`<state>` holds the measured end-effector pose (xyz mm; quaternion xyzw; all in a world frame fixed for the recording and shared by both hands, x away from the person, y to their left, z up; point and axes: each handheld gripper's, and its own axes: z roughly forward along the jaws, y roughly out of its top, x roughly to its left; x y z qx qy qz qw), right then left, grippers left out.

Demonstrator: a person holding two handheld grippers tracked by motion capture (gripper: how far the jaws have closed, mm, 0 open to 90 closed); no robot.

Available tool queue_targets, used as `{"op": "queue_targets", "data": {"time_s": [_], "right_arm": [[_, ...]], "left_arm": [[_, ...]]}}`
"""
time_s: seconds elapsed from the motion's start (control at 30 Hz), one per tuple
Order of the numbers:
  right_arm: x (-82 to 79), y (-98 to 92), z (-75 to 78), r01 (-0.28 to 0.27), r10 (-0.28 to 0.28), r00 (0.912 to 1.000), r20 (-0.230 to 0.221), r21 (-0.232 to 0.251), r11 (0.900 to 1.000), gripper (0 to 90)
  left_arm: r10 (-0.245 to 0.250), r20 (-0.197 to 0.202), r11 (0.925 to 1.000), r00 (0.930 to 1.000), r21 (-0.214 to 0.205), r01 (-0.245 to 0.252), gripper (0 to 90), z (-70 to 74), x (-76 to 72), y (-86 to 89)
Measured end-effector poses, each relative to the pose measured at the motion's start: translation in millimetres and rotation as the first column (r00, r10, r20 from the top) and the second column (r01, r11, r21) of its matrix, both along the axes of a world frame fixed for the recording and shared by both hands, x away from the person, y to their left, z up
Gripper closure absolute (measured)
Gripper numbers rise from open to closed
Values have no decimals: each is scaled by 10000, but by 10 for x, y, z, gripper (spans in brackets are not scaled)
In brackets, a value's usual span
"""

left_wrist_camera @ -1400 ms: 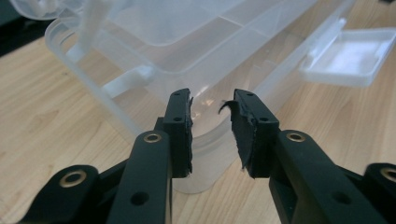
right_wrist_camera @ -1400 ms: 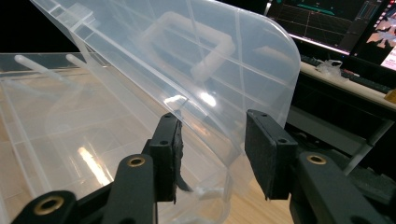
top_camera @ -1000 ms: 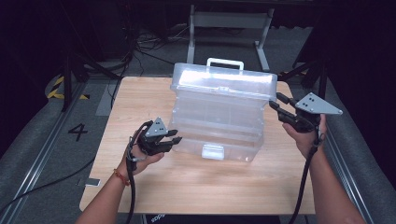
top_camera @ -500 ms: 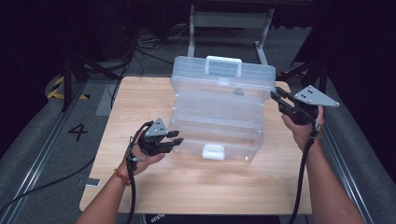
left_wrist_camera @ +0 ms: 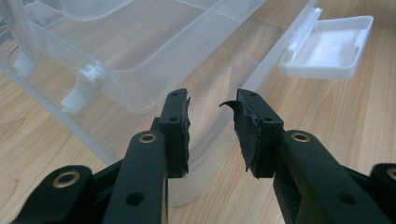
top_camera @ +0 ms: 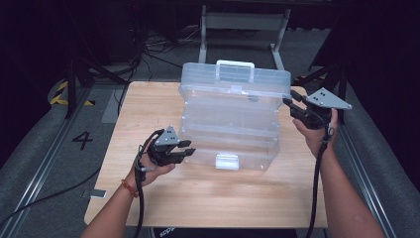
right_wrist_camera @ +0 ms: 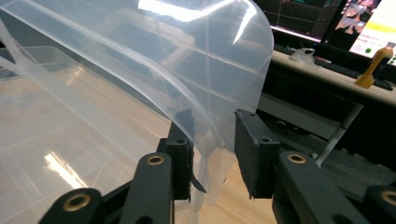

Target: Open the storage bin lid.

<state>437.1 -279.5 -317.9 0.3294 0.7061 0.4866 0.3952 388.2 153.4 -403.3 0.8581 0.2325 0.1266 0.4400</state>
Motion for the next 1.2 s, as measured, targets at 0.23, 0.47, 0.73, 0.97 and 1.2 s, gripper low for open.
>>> {"op": "queue_targets", "data": {"time_s": [0.23,0.47,0.73,0.97,1.2], "right_arm": [[88,-6,36,238,-236,9997,87,-136,9996,750],[182,24,85,574,-572,9982,179,-91,9983,781],[271,24,90,664,-669,9977,129,350,9972,801],[337,27,125,768,-769,9970,4,360,9964,815],[433,26,162,846,-839,9963,-178,419,9955,823]], "left_arm": [[-29,1,10000,10000,8,29,661,-1,3,-2],[-50,-29,9999,10000,-132,49,660,-10,10,9],[-57,-83,9996,9999,-281,55,661,-19,11,10],[-85,-39,9996,10000,-254,84,655,-26,14,5],[-192,-56,9994,9998,-278,190,649,-32,25,5]]}}
